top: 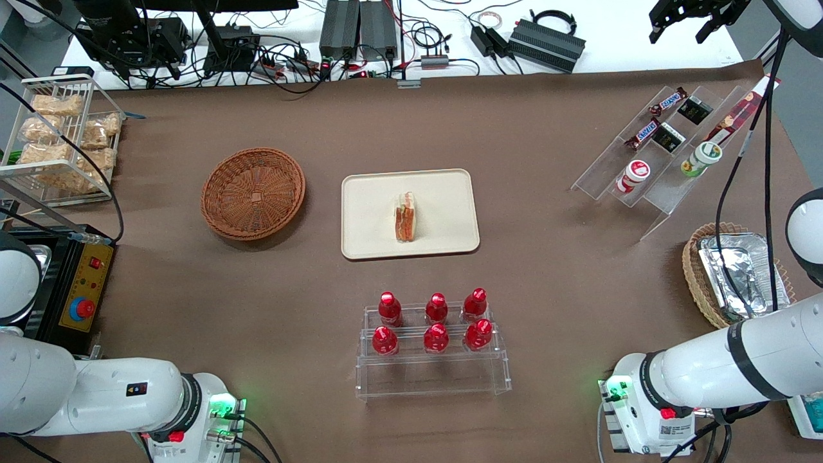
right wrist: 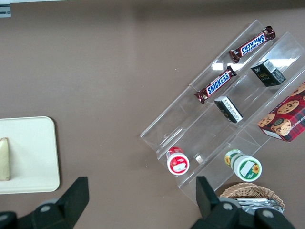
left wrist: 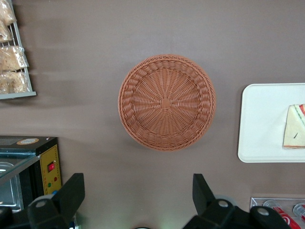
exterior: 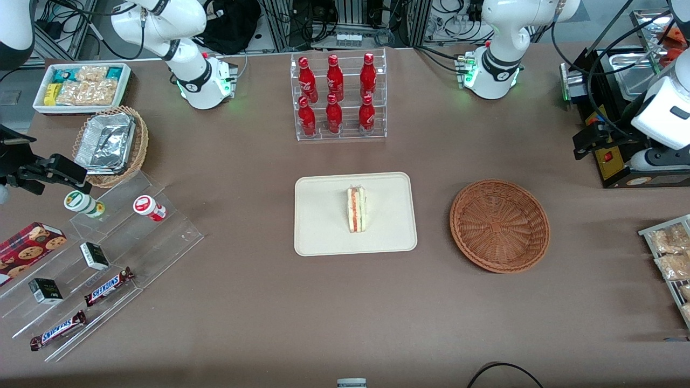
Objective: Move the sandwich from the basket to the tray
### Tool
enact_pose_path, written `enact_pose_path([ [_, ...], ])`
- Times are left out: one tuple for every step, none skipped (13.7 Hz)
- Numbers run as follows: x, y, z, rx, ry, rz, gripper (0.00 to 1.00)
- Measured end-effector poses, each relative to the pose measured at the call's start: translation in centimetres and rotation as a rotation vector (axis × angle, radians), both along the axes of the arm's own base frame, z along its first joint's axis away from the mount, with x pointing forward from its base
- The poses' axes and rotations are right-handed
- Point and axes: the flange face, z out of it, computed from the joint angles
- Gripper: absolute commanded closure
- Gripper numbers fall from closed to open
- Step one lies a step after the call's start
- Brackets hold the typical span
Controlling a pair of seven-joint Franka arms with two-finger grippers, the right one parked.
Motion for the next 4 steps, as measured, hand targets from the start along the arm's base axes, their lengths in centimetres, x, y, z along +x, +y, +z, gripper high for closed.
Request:
enact_pose_path([
  [-0.20,0.02,-0.13,0.001,0.018,0.001,0.00],
  [-0.28,0.03,-0.15,0.002,0.023,0.001,0.00],
  [-0.28,0.01,-0.13,0.000,0.024,0.001,0.00],
  [-0.29,-0.03,-0.09,-0.007,0.023,0.001,0.00],
])
